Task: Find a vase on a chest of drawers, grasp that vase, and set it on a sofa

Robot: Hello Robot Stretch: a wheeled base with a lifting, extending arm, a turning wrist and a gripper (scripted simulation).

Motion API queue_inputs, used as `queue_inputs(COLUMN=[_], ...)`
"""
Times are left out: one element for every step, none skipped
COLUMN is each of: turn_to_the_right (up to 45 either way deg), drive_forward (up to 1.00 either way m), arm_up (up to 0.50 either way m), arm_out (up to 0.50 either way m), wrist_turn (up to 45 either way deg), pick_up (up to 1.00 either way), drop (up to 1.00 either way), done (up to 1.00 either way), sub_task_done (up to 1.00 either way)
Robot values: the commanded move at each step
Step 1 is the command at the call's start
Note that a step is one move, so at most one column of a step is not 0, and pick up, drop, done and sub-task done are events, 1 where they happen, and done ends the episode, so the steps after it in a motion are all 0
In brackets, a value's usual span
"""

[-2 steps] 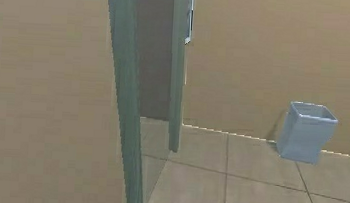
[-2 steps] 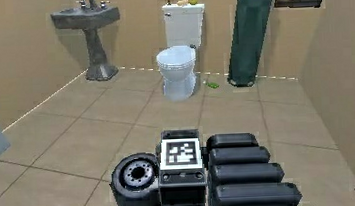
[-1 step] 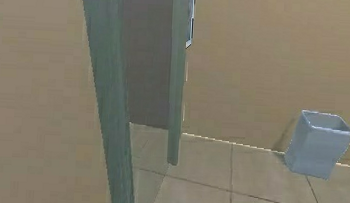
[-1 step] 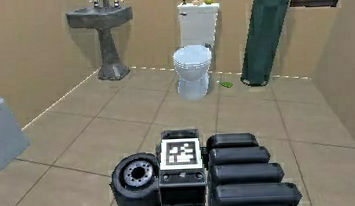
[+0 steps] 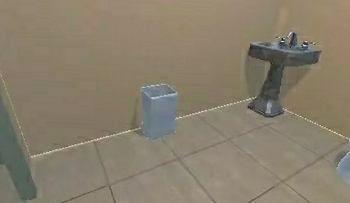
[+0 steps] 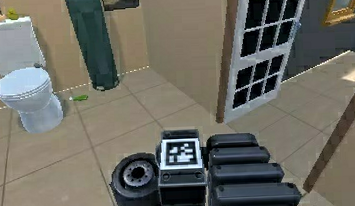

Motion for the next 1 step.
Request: queue_inputs(turn_to_the_right=[45.0], drive_forward=[0.00], arm_up=[0.00], arm_out=[0.00], wrist_turn=[0.0], pick_up=[0.00], drop=[0.00], done=[0.00], sub_task_done=[0.00])
